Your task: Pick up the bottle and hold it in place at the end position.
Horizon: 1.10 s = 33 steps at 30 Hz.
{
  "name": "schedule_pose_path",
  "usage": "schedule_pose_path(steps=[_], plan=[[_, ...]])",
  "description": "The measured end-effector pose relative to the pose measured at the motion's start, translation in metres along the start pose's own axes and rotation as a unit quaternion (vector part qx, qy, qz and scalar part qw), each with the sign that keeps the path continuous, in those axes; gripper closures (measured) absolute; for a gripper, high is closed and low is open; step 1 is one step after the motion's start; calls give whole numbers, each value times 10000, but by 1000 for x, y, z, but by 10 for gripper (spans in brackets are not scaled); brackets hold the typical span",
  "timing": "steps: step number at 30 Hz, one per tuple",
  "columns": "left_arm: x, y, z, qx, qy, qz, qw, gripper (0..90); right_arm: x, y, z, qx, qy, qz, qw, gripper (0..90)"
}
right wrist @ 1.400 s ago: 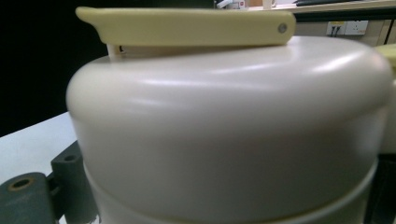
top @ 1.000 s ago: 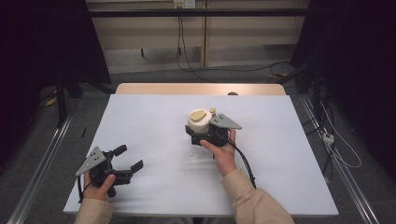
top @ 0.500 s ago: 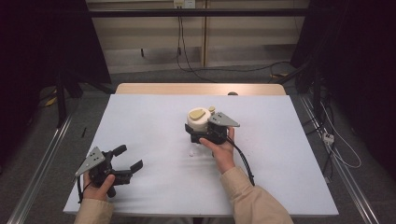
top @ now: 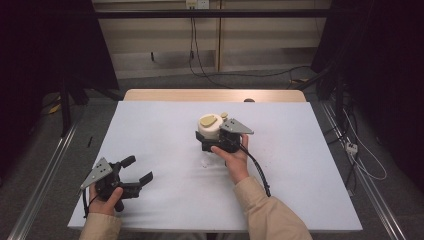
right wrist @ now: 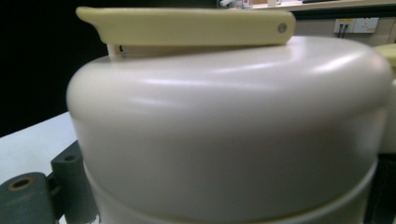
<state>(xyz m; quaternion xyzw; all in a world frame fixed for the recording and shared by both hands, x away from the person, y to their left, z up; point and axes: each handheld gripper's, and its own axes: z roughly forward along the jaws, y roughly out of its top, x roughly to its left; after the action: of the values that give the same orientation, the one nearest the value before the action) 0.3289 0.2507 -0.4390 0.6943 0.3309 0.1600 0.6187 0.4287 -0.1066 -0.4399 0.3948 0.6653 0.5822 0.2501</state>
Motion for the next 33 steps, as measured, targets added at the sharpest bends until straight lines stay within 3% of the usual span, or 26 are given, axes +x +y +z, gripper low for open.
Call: schedule_pose_path(steps=[33], plan=[[1,-2,-2,7,41,-34,10000,41,-6,0,15,-2,-8,-9,10000,69]])
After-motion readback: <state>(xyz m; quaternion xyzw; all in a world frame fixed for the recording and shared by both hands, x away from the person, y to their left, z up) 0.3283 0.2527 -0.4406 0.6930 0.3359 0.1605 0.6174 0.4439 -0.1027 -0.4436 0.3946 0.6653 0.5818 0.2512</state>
